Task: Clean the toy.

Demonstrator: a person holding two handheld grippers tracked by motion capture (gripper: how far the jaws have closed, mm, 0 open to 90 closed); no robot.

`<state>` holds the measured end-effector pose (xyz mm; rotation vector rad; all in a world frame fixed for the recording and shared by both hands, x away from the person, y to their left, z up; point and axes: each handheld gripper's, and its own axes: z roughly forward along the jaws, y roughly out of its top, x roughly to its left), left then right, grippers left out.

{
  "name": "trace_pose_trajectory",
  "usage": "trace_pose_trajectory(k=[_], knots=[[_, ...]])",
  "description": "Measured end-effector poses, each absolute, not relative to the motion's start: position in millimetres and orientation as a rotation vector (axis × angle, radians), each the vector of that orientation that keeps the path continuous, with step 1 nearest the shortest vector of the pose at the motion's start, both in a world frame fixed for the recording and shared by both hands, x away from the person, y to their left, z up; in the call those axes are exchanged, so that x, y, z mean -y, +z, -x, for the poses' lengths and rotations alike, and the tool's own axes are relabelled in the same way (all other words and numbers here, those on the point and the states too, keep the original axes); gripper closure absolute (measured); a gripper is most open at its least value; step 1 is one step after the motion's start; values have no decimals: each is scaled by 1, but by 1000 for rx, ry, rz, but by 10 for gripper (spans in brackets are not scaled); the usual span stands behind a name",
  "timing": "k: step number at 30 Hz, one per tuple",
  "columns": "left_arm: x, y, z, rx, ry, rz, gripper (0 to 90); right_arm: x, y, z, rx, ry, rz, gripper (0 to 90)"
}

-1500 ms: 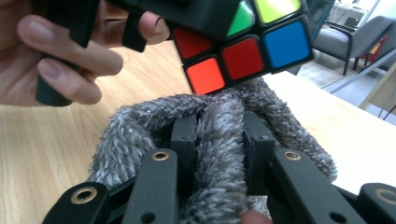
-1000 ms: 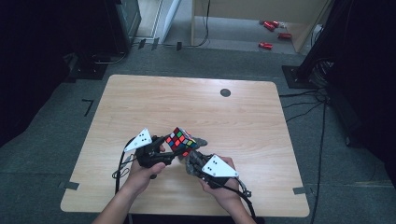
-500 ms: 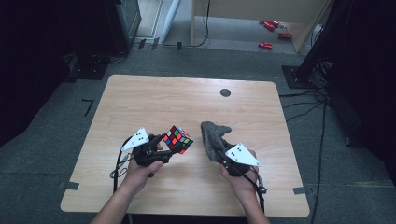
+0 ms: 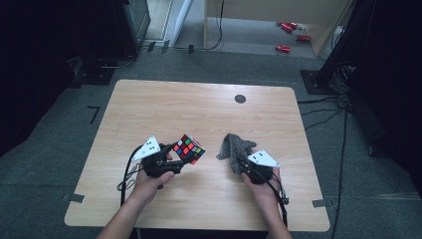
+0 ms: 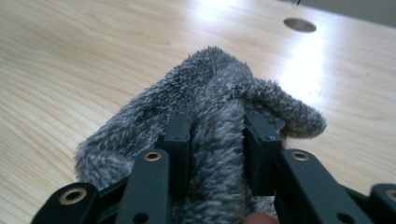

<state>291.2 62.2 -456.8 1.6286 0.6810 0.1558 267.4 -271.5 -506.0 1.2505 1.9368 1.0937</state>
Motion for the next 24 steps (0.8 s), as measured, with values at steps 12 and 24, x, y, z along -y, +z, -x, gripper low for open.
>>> trace_pose_trajectory(k=[12,24], knots=[[-66,-455,-294,-702,171,-1631,348,280,-502,-268,-1958,1171,-1253,227],[-64,-454,-296,-755,155,-1652,348,258,-476,-250,-1931,1396,-990,224]])
